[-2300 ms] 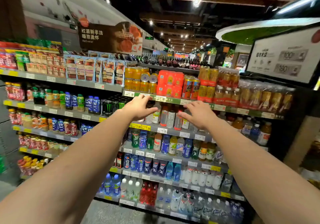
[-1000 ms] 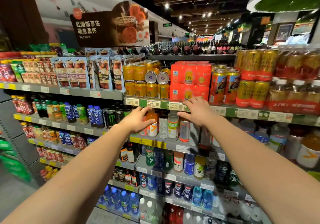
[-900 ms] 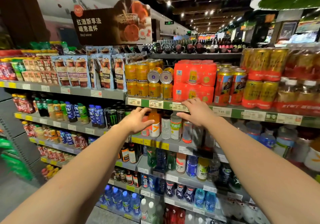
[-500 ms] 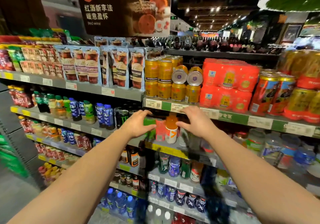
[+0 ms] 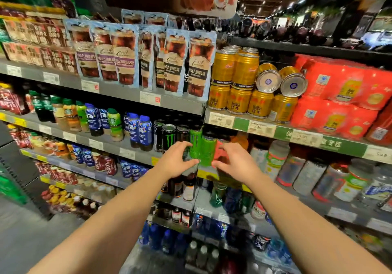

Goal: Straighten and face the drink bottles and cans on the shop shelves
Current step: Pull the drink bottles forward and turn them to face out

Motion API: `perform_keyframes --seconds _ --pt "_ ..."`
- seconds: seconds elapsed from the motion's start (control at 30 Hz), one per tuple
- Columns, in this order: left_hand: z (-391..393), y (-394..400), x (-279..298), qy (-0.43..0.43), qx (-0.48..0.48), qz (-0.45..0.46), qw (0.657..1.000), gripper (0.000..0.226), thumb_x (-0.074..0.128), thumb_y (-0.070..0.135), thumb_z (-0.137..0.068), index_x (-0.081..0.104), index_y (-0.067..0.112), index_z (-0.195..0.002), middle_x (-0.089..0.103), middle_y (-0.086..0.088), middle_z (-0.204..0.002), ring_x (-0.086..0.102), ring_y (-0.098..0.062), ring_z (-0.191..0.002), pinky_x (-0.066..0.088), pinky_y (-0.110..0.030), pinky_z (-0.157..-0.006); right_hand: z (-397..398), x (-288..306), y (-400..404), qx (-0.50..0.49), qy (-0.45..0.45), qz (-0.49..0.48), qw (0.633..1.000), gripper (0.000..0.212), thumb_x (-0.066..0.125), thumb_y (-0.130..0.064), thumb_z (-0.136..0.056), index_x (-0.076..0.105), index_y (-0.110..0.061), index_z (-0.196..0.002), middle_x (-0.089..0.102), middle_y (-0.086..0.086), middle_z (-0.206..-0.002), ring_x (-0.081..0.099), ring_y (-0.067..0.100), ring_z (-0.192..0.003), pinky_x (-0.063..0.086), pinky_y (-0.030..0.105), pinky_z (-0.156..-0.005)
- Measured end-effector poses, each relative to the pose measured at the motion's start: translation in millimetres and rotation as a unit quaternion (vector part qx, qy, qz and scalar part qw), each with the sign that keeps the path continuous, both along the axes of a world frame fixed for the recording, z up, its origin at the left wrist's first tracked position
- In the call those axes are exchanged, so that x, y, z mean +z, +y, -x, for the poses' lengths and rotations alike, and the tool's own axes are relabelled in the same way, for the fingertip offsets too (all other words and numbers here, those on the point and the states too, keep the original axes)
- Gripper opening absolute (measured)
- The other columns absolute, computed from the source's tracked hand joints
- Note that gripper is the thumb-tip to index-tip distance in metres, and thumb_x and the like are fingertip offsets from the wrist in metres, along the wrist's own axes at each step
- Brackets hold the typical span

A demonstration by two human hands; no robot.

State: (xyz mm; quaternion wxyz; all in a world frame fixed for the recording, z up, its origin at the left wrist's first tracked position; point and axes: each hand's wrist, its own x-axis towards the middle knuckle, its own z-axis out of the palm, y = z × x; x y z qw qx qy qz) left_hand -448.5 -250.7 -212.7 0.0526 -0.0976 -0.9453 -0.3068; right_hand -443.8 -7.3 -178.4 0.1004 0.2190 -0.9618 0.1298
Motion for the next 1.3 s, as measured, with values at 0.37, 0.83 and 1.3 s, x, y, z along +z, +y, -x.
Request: perform_keyframes --seconds 0.37,0.83,1.3 --pt "42 29 -18 0.0 -0.009 0.032 0.999 0.07 0.067 0.055 -0.088 0.042 0.022 -0.145 0.044 0.0 -0.146 0.044 -0.02 -0.135 0.039 -0.036 -0.107 43 -42 4 -0.084 -0.011 0.058 0.995 0.06 0.063 -0.048 -0.093 0.046 -0.015 -0.14 0.049 0.002 -0.131 0.052 0.024 -0.122 0.051 0.04 -0.089" --pt "89 53 -23 0.106 -0.042 0.011 0.993 0.048 0.069 0.035 -0.089 0.05 0.016 -0.129 0.045 -0.004 -0.127 0.043 -0.021 -0.125 0.048 -0.039 -0.092 59 -56 9 -0.246 0.015 0.172 0.954 0.036 0.063 -0.031 -0.094 0.053 -0.011 -0.123 0.051 0.005 -0.117 0.051 0.025 -0.109 0.041 0.036 -0.077" --pt "113 77 -20 0.15 -0.12 0.163 0.968 0.064 0.068 0.048 -0.084 0.05 0.017 -0.137 0.062 -0.006 -0.121 0.052 -0.03 -0.118 0.032 -0.042 -0.105 74 -49 15 -0.342 -0.038 0.249 0.905 0.047 0.072 -0.04 -0.089 0.049 -0.004 -0.108 0.058 0.015 -0.109 0.06 0.034 -0.099 0.049 0.043 -0.074"
